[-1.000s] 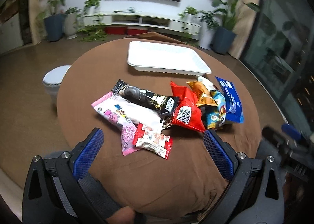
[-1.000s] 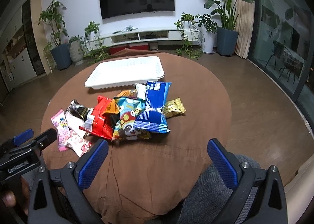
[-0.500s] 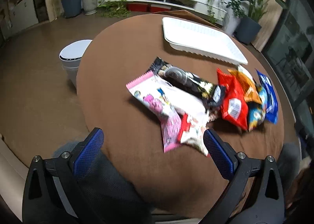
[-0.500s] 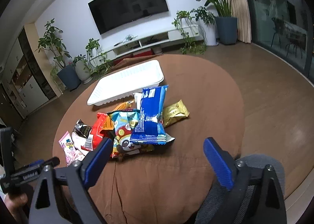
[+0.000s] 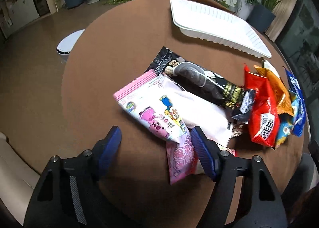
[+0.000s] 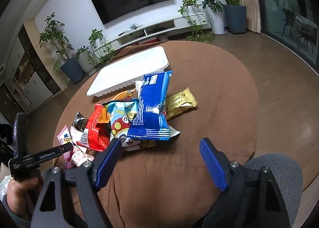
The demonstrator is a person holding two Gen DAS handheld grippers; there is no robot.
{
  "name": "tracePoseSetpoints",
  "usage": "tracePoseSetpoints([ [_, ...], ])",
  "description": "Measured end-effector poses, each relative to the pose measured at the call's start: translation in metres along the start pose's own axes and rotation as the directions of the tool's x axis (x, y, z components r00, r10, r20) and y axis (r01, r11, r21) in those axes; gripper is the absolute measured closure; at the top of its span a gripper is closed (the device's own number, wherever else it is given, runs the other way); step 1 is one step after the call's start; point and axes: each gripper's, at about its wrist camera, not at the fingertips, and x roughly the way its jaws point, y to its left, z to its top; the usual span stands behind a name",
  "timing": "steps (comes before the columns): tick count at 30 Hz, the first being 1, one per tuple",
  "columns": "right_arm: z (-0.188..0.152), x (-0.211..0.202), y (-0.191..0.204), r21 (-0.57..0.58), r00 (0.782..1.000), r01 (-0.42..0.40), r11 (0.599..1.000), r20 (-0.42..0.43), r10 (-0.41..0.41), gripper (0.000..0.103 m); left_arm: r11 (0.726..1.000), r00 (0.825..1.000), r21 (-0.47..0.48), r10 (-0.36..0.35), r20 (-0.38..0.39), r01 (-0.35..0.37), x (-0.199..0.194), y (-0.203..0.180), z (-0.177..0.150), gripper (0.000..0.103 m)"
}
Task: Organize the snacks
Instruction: 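Grasp the pink candy bar with the left tool while the right tool grasps the red-white candy packet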
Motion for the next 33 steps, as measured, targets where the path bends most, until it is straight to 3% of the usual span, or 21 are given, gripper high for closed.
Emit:
tracePoseSetpoints([
  [3, 0.0, 0.002, -0.001, -0.001, 1.0, 0.0, 1.0, -0.004, 0.0, 0.02, 0.999, 0.999, 0.0, -0.051, -0.013, 0.051, 0.008, 0.002, 0.006, 0.056],
  [6, 0.001, 0.002, -0.001, -0.005, 1.0, 0.001, 1.0, 0.0, -0.001, 0.02, 0.995, 0.995, -0.005, -0.104, -0.013, 0.104, 0.01, 0.007, 0.009, 0.067],
  [11, 0.002, 0.005, 0.0, -0.01, 1.0, 0.003, 1.0, -0.004, -0.003, 0.02, 0.994, 0.994, -0.003, -0.11, -0.011, 0.11, 0.016, 0.017, 0.016, 0.067],
  [13, 0.001, 0.006, 0.001, -0.011, 1.0, -0.002, 1.0, -0.011, 0.002, 0.02, 0.997, 0.997, -0.008, -0.076, -0.024, 0.076, 0.02, 0.018, 0.021, 0.056],
  [18, 0.001, 0.004, 0.008, -0.054, 0.999, -0.026, 0.998, -0.021, 0.025, 0.02, 0.996, 0.996, 0.018, -0.089, -0.013, 0.089, 0.027, 0.018, 0.029, 0.055],
  [22, -0.005, 0.004, 0.028, -0.137, 0.994, -0.102, 0.985, -0.041, 0.098, 0.02, 0.991, 0.991, 0.023, -0.132, -0.008, 0.132, 0.028, 0.023, 0.033, 0.08],
  [28, -0.019, 0.007, 0.073, -0.287, 0.969, -0.245, 0.926, -0.11, 0.223, 0.021, 0.983, 0.984, 0.043, -0.175, -0.013, 0.176, 0.024, 0.035, 0.028, 0.083],
  [33, -0.026, 0.02, 0.104, -0.381, 0.936, -0.343, 0.859, -0.209, 0.281, 0.03, 0.973, 0.977, 0.085, -0.212, -0.024, 0.213, 0.017, 0.042, 0.02, 0.084],
])
